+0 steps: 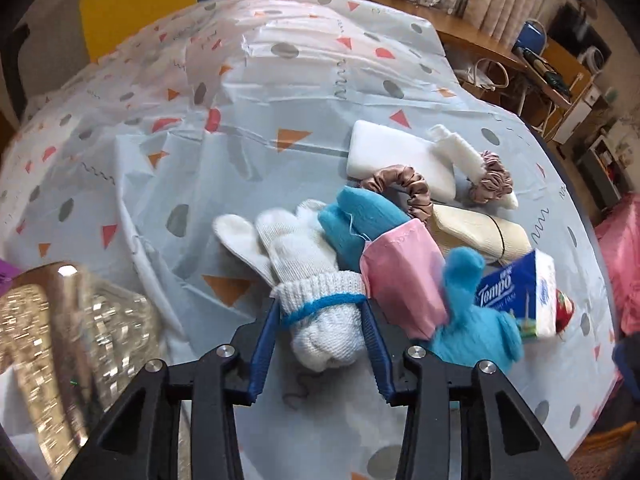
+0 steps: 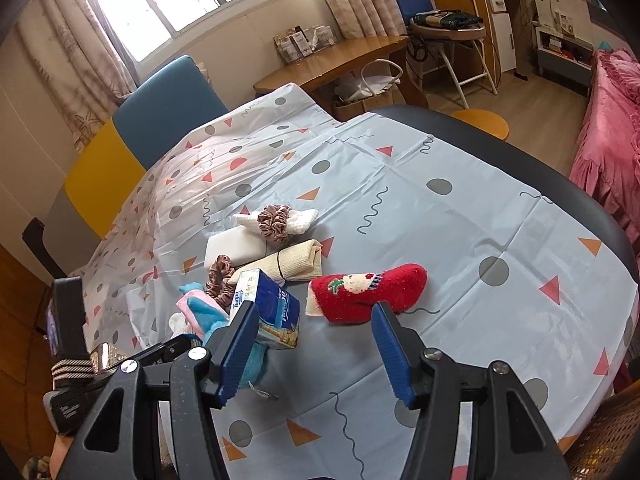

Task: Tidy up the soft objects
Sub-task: 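Grasp the white knit glove with the left tool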

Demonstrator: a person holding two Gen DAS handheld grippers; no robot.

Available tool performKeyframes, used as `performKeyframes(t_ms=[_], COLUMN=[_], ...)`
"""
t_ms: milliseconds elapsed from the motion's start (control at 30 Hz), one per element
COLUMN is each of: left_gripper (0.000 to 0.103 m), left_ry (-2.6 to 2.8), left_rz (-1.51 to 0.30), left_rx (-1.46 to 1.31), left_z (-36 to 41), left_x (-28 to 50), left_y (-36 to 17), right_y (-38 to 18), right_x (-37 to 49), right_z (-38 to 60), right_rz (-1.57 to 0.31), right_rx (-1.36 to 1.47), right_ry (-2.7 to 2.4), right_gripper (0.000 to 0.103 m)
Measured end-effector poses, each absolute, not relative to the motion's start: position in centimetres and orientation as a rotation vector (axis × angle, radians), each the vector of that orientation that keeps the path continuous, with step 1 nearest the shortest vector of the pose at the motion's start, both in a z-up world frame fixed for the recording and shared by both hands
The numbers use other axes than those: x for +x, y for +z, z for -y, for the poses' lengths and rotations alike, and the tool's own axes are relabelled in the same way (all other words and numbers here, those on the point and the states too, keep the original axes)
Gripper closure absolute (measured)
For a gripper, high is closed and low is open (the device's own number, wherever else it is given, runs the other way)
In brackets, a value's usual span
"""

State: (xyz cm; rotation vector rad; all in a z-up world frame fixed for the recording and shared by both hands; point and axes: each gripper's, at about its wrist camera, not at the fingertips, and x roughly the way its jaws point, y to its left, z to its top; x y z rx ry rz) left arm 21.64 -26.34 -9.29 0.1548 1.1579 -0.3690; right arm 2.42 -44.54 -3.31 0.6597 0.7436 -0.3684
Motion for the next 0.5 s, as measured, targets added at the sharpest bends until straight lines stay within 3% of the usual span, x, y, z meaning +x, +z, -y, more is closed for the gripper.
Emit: performKeyframes(t_ms=[200, 500], left_gripper=[0.071, 0.071], left_ry=[-0.384, -0.422], left_rz=[-1.113, -1.024], left_rx=[0.180, 0.152], left_z=[25.8, 24.1], left_x=[20.6, 18.2], left_y=[-9.5, -5.9], right_y=[-3.5, -3.7], right_x=[2.7, 3.3], right_z=[44.2, 43.1], right_rz=[-0.753, -0.769], right_rx=[0.638, 0.575], right_ry=[-0.356, -0.323], right_gripper=[0.044, 0.044])
